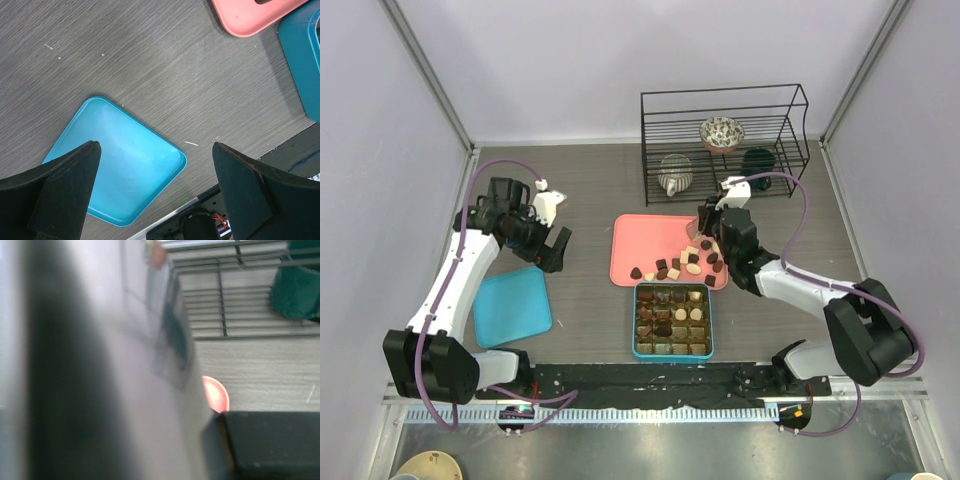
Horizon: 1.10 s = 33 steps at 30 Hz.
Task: Pack the chocolate
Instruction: Pick up the fake chocolate from the plate, then place the fake chocolate in the packing box.
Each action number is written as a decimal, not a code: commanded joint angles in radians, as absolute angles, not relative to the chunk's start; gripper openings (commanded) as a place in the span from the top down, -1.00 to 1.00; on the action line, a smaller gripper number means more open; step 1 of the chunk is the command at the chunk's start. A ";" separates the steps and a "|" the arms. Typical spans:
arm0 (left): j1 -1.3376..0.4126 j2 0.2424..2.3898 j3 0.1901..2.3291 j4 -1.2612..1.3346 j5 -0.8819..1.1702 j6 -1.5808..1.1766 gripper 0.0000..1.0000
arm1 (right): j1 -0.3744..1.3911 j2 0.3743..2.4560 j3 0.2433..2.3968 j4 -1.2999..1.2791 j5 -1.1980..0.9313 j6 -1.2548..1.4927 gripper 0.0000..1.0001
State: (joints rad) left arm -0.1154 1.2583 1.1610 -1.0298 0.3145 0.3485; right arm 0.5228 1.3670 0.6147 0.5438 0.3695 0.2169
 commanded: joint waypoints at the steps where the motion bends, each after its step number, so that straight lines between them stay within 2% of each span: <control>1: -0.110 1.236 1.183 -1.025 0.316 0.356 -0.99 | 0.541 1.281 0.704 0.517 0.357 0.181 0.53; 10: -0.109 1.227 1.192 -1.031 0.307 0.345 -0.99 | 0.646 1.077 0.747 0.277 0.411 0.158 0.59; 20: -0.110 1.210 1.175 -1.025 0.307 0.339 -0.99 | 0.972 0.839 0.752 -0.093 0.635 0.250 0.62; 33: -0.110 1.220 1.181 -1.029 0.302 0.339 -0.99 | 1.357 0.787 0.782 -0.403 0.825 0.485 0.61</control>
